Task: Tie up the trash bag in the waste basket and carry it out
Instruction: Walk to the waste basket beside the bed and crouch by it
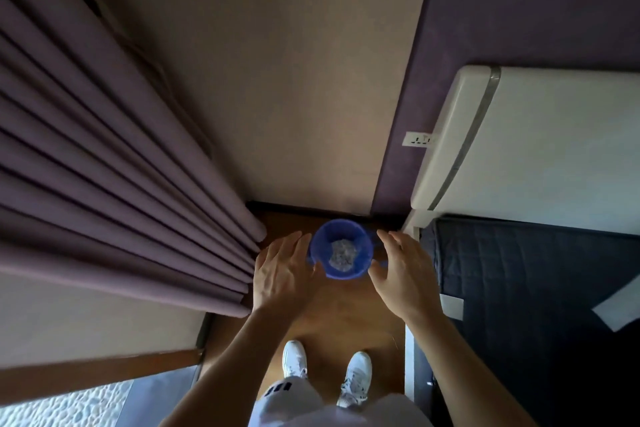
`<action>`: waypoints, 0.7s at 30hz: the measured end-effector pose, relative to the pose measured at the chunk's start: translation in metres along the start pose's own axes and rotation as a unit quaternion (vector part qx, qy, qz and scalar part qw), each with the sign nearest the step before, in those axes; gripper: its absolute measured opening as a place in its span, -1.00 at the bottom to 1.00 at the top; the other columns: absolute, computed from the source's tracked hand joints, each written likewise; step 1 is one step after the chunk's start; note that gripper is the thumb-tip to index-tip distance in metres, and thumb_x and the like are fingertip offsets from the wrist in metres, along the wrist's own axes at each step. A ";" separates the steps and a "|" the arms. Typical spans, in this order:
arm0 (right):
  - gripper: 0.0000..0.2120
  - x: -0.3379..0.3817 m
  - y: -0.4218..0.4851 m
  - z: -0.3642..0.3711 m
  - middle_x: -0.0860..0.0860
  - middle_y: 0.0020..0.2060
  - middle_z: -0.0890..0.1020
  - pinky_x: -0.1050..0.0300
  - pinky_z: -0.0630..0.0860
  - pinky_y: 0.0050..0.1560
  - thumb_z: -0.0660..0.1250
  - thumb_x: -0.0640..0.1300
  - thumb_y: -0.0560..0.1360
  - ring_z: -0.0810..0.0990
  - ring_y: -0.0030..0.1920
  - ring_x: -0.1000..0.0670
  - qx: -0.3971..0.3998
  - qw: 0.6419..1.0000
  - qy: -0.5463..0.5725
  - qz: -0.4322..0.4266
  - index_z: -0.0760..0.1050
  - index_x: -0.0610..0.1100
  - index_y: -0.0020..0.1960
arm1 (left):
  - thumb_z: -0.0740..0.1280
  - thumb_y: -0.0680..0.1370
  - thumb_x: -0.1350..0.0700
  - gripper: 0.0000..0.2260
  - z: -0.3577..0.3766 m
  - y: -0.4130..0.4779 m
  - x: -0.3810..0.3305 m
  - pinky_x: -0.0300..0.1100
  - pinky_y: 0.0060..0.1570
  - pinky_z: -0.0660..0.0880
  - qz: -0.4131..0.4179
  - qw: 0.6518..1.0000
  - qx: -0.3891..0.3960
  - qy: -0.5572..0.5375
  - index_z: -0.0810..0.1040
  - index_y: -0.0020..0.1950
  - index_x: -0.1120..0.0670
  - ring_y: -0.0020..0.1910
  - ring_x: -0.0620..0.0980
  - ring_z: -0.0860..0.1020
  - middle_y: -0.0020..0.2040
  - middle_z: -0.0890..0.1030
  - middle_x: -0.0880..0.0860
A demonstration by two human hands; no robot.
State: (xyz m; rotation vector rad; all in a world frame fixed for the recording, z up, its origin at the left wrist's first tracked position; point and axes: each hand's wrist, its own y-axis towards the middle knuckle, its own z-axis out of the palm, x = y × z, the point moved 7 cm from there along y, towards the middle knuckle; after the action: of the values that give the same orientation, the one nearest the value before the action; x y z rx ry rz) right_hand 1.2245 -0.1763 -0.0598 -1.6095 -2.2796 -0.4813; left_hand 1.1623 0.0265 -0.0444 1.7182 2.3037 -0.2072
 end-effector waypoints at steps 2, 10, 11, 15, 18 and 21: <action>-0.43 -0.001 0.002 0.002 -0.17 0.19 0.63 -0.11 0.56 0.15 0.52 -0.08 0.38 0.62 0.18 -0.19 -0.001 1.000 -0.007 0.012 0.51 -0.21 0.34 | 0.11 0.45 -0.19 -0.49 0.006 0.006 0.009 0.09 0.12 0.50 0.000 1.000 0.014 -0.001 0.58 0.25 0.02 0.17 0.17 0.60 0.21 0.64 0.06; -0.45 0.003 0.004 0.021 -0.13 0.13 0.66 -0.04 0.56 0.10 0.55 -0.10 0.34 0.65 0.11 -0.15 -0.002 0.999 -0.030 0.034 0.54 -0.18 0.29 | 0.19 0.46 -0.15 -0.56 0.016 0.026 0.037 0.05 0.08 0.54 0.015 1.000 0.023 0.006 0.61 0.20 0.04 0.10 0.17 0.63 0.15 0.67 0.07; -0.45 0.004 0.005 0.026 -0.13 0.14 0.66 -0.05 0.56 0.10 0.55 -0.09 0.34 0.65 0.13 -0.15 0.003 0.999 -0.032 0.038 0.54 -0.17 0.30 | 0.20 0.47 -0.15 -0.56 0.020 0.028 0.041 0.04 0.08 0.54 0.021 1.000 0.021 0.009 0.62 0.19 0.05 0.10 0.16 0.64 0.14 0.67 0.08; -0.45 0.004 0.009 0.044 -0.13 0.14 0.65 -0.05 0.56 0.09 0.56 -0.11 0.32 0.65 0.12 -0.16 0.009 0.998 -0.035 0.047 0.54 -0.18 0.28 | 0.23 0.46 -0.15 -0.57 0.042 0.038 0.059 0.02 0.10 0.53 0.021 0.999 0.031 -0.015 0.61 0.19 0.05 0.09 0.16 0.64 0.14 0.67 0.09; -0.44 -0.011 0.014 0.065 -0.15 0.18 0.64 -0.06 0.55 0.11 0.56 -0.12 0.32 0.64 0.15 -0.18 0.022 0.997 -0.037 0.060 0.54 -0.19 0.29 | 0.26 0.45 -0.10 -0.64 0.058 0.045 0.063 0.00 0.05 0.55 0.015 0.998 0.027 -0.055 0.50 0.19 0.00 0.04 0.16 0.64 0.08 0.68 0.09; -0.42 -0.029 0.018 0.098 -0.16 0.21 0.62 -0.06 0.55 0.12 0.55 -0.14 0.33 0.62 0.18 -0.18 0.028 0.997 -0.033 0.065 0.51 -0.18 0.32 | 0.27 0.43 -0.08 -0.65 0.092 0.054 0.076 -0.02 0.01 0.56 -0.006 0.996 0.048 -0.072 0.45 0.18 -0.03 0.00 0.16 0.64 0.05 0.67 0.07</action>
State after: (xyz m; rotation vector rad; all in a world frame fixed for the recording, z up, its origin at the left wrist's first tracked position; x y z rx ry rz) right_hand 1.2450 -0.1520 -0.1588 -1.7570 -2.1957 -0.3340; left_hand 1.2046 0.0877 -0.1518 1.6745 2.2346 -0.4357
